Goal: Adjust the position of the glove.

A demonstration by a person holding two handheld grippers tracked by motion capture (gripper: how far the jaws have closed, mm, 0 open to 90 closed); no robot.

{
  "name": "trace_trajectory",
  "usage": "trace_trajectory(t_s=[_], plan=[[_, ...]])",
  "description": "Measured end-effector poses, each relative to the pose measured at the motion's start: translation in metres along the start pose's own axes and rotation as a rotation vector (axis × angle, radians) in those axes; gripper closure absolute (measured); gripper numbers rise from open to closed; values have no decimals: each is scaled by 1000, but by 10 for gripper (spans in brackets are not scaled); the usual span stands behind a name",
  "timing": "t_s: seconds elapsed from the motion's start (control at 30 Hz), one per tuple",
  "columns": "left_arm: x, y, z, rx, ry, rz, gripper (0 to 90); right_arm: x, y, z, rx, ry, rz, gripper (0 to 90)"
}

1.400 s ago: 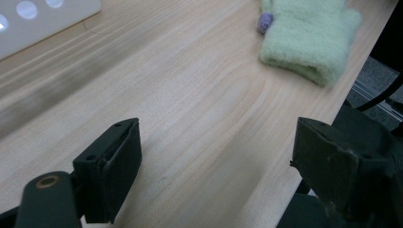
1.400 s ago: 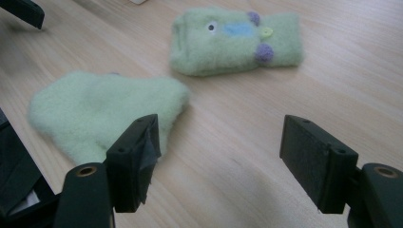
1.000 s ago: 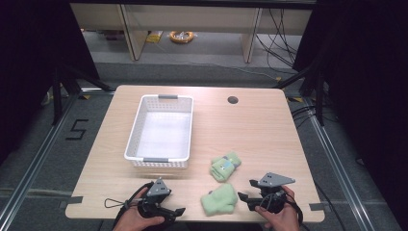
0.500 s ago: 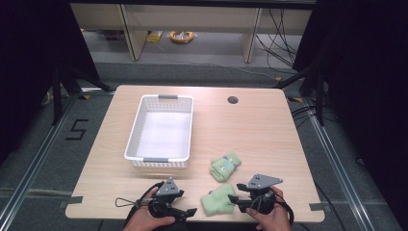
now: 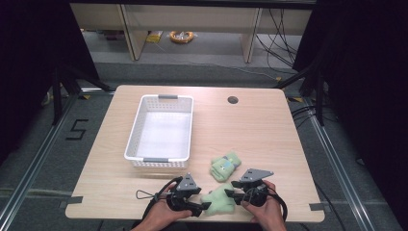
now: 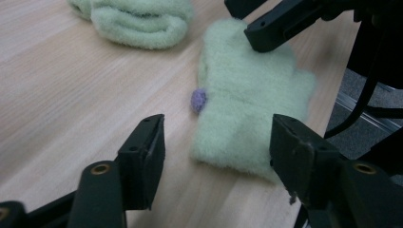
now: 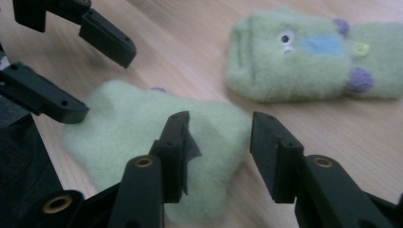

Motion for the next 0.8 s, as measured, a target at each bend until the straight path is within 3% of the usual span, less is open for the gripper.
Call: trace_trajectory(t_s=[0.1,0.13,0.23,0.3,0.37,0.4,0.43,0.53,0.6,0.63,0.7,0.77,0.8], plan=[[-3,1,0,-1,-7,3,437,-3,-2,-2,-23,-13,-4,603],[-3,-1,-1,-37,-27,7,458,-4,-2,-2,-13,-6,-6,614],[-6,4,-1,-18,-25,-19,596,-5,-3,-5,-21,-16,3,655],[-6,4,0,-52,-37,-6,624,-4,-5,-7,-37,-12,9,705],[-6,3,1,-61,-27,-4,724,-4,-6,-7,-40,7,14,780],[-6,4,2,-28,-18,-6,749,-4,-7,-7,-39,6,17,790],[-6,4,2,-28,-18,-6,772,-4,-7,-7,-39,6,17,790],[-5,0,2,-45,-20,-7,799,-3,-8,-6,-43,18,13,818],[-5,2,3,-28,-13,-10,805,-2,-9,-5,-79,35,22,826],[-3,1,4,-50,-14,-6,811,0,-9,-4,-94,47,30,830],[-2,1,5,-38,-12,-9,813,0,-10,-3,-102,61,44,831],[1,-3,7,-75,-12,5,815,2,-14,2,-133,99,66,833],[2,-5,8,-55,-8,16,815,2,-14,2,-133,99,66,833]])
Point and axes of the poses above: each handheld gripper's, and its own axes: x roughly backward along the jaws, z roughly out of its top, y roughly to its right, the point moved 9 cm from there along -x, roughly forward along the jaws, and after that the axes turned 1 degree about -x, right-handed, at the moved point
